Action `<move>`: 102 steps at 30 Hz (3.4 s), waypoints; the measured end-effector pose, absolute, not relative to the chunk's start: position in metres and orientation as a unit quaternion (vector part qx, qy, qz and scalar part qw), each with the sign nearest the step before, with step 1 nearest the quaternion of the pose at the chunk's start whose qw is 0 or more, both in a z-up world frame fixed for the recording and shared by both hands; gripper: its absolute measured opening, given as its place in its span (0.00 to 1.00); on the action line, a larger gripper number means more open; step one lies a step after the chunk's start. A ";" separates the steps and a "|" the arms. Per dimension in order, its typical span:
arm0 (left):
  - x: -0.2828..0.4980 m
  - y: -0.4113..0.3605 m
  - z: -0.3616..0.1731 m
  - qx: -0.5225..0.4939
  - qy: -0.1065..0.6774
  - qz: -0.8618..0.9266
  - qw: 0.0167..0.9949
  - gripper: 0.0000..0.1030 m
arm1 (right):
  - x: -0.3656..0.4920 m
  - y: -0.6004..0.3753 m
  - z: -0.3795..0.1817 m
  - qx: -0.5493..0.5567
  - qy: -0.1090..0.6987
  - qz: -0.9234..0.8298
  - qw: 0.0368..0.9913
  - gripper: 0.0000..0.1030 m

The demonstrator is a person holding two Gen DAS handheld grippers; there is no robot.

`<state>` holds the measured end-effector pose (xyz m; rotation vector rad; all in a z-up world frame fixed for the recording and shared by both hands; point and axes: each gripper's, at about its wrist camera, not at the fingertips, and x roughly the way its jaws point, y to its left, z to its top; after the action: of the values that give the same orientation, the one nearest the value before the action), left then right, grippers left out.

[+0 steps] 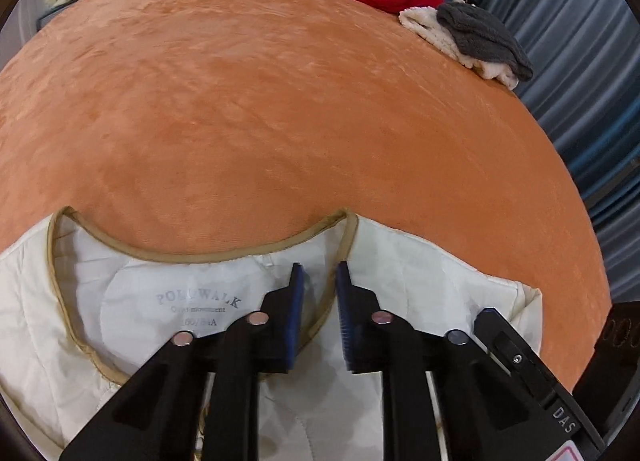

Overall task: Fold large clothes
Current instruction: 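Grasp the collar with the left tool while the right tool grasps the collar beside it, then lift the jacket by the collar with both tools and fold it in half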

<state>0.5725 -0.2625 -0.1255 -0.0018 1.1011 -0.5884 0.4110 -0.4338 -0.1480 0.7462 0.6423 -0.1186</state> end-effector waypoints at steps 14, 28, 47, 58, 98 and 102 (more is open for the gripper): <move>0.590 -0.251 -0.126 -0.080 0.535 -0.295 0.788 0.30 | 0.412 -0.442 -0.139 0.364 0.302 -0.053 0.880 0.24; 0.594 -0.238 -0.126 -0.177 0.549 -0.338 0.743 0.36 | 0.407 -0.442 -0.141 0.375 0.295 -0.051 0.877 0.23; 0.566 -0.265 -0.141 -0.002 0.501 -0.312 0.807 0.04 | 0.432 -0.439 -0.157 0.306 0.388 -0.103 0.863 0.00; 0.539 -0.178 -0.089 0.065 0.456 -0.257 0.850 0.20 | 0.416 -0.383 -0.073 0.242 0.354 -0.023 0.903 0.05; 0.547 -0.158 -0.151 0.136 0.413 -0.181 0.882 0.25 | 0.490 -0.290 -0.153 0.136 0.416 -0.027 0.899 0.00; 0.541 -0.150 -0.137 0.138 0.414 -0.152 0.887 0.28 | 0.468 -0.302 -0.131 0.149 0.382 -0.079 0.909 0.08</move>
<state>0.5413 -0.1504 -0.1373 0.2877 0.8599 -0.3163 0.4675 -0.3015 -0.1307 0.3066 0.7879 -0.1639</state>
